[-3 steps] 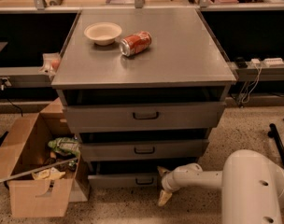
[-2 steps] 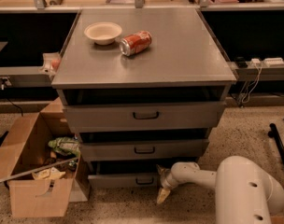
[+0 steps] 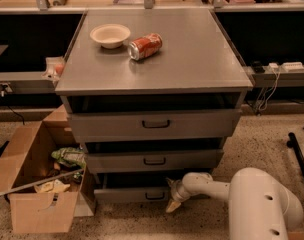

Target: Open bottom drawer

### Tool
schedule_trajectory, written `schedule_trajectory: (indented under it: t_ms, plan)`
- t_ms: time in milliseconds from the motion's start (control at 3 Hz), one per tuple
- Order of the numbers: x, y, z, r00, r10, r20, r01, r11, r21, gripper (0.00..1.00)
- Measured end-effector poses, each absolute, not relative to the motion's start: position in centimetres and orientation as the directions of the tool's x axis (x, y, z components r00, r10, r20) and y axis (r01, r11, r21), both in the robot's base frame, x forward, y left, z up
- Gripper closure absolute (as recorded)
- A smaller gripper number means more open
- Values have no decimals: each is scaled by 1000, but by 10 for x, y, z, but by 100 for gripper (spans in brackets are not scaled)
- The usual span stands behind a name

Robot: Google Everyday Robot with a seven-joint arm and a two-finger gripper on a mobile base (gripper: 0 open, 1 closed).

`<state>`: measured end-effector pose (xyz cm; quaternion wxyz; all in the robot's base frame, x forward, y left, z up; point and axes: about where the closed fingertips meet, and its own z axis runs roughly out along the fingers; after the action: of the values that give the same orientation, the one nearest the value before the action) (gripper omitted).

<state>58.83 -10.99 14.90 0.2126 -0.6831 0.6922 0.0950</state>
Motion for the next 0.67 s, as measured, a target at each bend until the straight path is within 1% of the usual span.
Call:
schedule_trajectory:
  t_ms: [333, 667]
  plan:
    - [588, -110, 153, 24, -905, -424, -986, 48, -158, 42]
    - [559, -111, 156, 43, -901, -432, -990, 21, -143, 65]
